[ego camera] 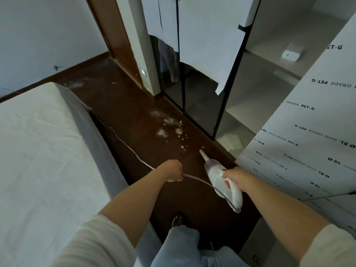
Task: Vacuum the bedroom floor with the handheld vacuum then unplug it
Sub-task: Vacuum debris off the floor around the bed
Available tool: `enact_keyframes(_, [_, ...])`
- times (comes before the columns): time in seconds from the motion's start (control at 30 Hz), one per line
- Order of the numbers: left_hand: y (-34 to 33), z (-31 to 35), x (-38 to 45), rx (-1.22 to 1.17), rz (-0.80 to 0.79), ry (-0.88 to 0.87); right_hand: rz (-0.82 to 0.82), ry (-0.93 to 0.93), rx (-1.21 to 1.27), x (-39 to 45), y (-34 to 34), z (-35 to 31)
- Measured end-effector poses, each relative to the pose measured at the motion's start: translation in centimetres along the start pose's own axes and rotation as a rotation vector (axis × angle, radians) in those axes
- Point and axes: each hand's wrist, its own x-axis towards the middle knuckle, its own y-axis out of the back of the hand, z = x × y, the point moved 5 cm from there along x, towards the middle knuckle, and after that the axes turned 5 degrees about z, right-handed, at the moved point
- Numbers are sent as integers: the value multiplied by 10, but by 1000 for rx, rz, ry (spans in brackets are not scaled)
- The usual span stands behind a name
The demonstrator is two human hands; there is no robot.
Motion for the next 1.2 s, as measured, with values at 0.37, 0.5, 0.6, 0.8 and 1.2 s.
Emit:
enact_keyframes(0.37, [34, -9, 51, -22, 5, -29, 83, -63, 95, 34, 4, -36])
enact_keyframes(0.5, [33, -4, 61, -42, -20, -21, 88, -69, 77, 42, 11, -40])
enact_keyframes(0.6, [34, 2, 67, -52, -30, 1, 72, -73, 53, 51, 21, -45])
enact_keyframes(0.8, [24, 22, 69, -106, -23, 79, -45, -41, -20, 64, 55, -60])
enact_keyframes(1.2, [5, 61, 61, -208, -29, 229, -200, 8, -79, 90, 98, -64])
